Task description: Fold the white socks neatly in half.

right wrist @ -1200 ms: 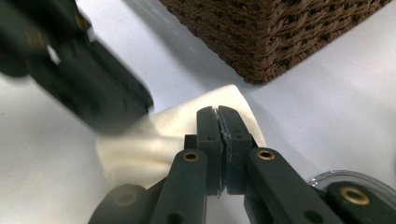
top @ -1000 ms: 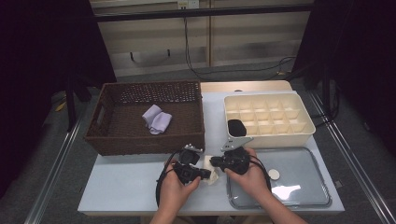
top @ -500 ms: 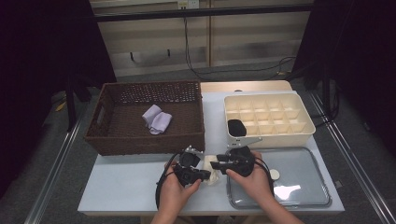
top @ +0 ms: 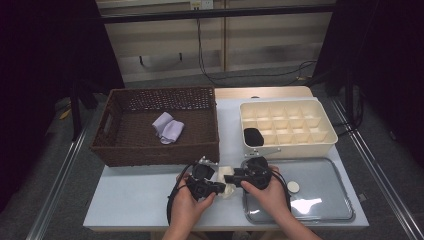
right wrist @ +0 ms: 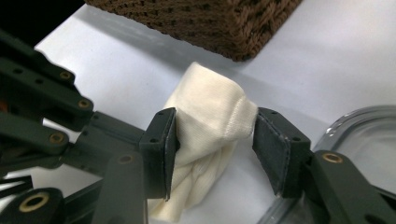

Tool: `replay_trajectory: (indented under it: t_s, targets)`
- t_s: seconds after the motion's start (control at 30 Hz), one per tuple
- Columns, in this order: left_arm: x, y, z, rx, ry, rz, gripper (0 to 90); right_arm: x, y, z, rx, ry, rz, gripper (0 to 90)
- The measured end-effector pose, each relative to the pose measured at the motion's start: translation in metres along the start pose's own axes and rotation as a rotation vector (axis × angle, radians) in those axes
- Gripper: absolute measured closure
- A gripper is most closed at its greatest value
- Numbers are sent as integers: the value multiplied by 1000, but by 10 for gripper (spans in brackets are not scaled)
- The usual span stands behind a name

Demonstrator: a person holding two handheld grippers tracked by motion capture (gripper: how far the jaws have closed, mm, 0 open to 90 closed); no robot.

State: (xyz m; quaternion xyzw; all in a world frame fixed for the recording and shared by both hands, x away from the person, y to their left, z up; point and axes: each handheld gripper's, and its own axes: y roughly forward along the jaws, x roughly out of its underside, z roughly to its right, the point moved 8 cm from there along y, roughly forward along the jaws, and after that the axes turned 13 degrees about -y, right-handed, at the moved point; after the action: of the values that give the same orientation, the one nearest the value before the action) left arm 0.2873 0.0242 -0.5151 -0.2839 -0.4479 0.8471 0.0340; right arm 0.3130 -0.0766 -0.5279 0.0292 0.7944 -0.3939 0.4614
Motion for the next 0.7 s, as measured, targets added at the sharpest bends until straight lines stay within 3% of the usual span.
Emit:
replay_trajectory:
  t_s: [0.23, 0.4, 0.53, 0.7]
  targets:
    - [2, -1, -3, -13, -6, 6, 843, 3, 11, -1, -62, 113, -23, 542]
    - [3, -2, -7, -14, -10, 14, 828, 0, 18, -6, -55, 99, -51, 598]
    - [3, -3, -7, -10, 1, 20, 792, -3, 17, -7, -79, 127, -60, 691]
    - [0, -6, -9, 3, -9, 41, 719, -4, 14, -5, -116, 144, -55, 721]
